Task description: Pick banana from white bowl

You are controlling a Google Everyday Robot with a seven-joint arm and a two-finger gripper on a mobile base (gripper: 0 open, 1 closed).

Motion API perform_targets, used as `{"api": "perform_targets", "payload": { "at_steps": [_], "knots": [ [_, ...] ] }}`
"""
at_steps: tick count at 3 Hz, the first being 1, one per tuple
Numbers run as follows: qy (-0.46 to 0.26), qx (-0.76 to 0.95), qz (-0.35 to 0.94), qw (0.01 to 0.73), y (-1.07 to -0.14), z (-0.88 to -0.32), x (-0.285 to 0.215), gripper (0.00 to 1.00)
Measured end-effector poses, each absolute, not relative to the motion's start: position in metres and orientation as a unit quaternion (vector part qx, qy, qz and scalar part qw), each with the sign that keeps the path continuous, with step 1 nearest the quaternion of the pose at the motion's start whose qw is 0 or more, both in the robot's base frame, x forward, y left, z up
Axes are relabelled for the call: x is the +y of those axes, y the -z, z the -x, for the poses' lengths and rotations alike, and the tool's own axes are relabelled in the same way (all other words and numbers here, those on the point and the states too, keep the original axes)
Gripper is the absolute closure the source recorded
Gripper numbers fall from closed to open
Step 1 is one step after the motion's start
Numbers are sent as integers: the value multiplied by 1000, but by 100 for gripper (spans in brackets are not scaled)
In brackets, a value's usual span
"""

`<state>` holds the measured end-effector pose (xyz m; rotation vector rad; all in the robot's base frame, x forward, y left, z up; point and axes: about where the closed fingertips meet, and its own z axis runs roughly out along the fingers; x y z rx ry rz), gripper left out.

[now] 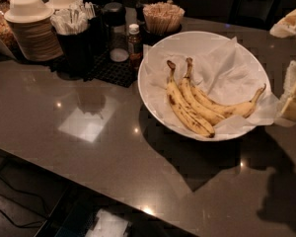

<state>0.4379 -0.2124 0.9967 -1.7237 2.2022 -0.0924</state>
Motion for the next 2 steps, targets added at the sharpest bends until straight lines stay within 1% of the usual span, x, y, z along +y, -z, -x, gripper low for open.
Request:
{"api": "perform_targets", "payload": {
  "at_steps": [2],
  "knots": [
    [-3, 740, 638, 212, -1000, -448, -183, 0]
  ]
}}
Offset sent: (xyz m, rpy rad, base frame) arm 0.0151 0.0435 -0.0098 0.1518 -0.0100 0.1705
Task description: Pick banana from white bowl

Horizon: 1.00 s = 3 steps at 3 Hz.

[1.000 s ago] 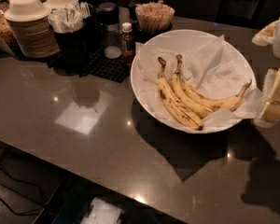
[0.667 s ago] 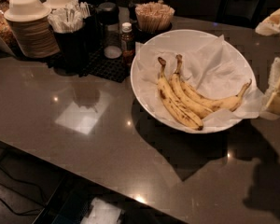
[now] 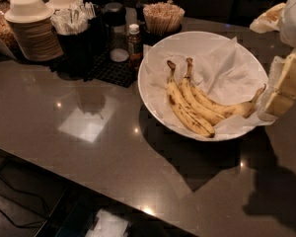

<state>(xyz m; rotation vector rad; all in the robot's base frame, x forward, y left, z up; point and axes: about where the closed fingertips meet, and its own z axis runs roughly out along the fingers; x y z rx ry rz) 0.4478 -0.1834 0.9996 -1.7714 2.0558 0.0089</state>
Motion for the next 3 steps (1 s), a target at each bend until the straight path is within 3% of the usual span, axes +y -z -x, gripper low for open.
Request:
{"api": "perform_targets", "payload": {
  "at_steps": [3],
  "knots": [
    [-35, 771, 602, 204, -961, -481, -197, 0]
  ]
}}
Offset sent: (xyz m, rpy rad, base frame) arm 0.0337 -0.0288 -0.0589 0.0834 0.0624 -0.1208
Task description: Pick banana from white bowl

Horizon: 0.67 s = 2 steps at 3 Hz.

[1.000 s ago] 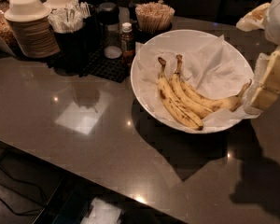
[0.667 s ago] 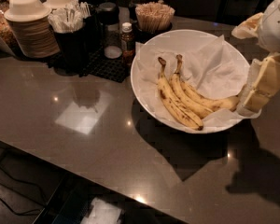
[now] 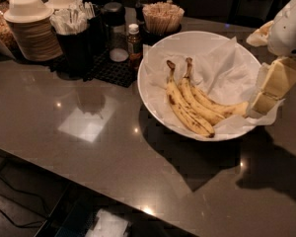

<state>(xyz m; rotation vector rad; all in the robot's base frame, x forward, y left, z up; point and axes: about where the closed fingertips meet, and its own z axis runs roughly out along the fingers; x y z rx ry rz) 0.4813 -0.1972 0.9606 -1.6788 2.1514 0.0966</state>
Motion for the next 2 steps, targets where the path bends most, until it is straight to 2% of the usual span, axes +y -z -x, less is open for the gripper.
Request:
{"api": "perform_targets", "payload": {
  "at_steps": [1, 2],
  "knots": [
    [-35, 771, 602, 204, -961, -481, -197, 19],
    [-35, 771, 602, 204, -961, -481, -197, 42]
  ]
}}
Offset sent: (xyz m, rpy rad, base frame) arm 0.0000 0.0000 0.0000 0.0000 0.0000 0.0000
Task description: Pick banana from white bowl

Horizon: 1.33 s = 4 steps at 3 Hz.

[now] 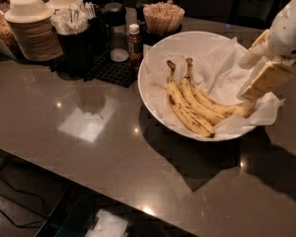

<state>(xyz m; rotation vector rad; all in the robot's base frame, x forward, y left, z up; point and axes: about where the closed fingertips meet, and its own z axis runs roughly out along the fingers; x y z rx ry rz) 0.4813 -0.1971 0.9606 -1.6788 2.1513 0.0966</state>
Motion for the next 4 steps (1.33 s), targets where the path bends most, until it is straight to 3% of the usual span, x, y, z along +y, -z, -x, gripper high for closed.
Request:
{"api": "perform_targets", "payload": {
  "at_steps": [1, 3, 4],
  "knots": [
    [-35, 771, 602, 204, -961, -481, -197, 51],
    [-45, 790, 582, 187, -955, -485, -217, 16],
    [-50, 797, 575, 179, -946, -488, -223, 17]
  ]
}}
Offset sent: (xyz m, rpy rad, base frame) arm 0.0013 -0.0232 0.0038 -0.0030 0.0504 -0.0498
